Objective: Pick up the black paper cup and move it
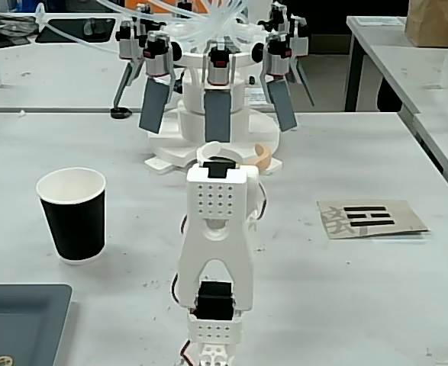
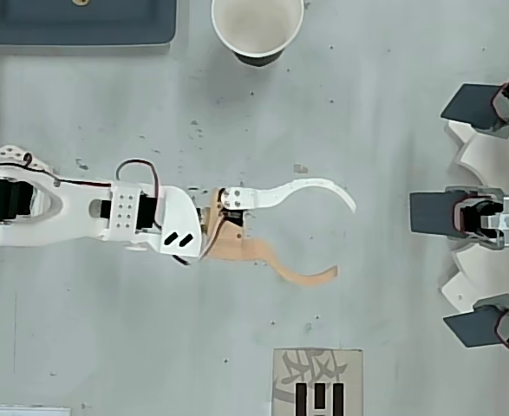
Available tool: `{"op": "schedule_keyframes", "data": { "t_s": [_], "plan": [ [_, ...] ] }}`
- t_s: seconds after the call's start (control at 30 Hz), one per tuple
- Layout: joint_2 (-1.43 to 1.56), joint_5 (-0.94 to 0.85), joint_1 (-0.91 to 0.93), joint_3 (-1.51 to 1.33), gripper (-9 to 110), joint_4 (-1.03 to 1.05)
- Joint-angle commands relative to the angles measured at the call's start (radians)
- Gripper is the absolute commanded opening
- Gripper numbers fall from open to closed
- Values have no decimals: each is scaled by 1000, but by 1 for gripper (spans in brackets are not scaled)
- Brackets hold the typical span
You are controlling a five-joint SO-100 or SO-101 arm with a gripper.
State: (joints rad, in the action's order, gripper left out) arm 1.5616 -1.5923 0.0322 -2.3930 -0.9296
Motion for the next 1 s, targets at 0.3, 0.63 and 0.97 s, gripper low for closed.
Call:
{"op": "schedule_keyframes", "data": {
  "t_s": [0.3,0.63,0.97],
  "plan": [
    [195,17,8,-164,20,-91],
    [308,57,8,-362,25,-190],
    [393,97,5,-526,33,-310]
  ]
}}
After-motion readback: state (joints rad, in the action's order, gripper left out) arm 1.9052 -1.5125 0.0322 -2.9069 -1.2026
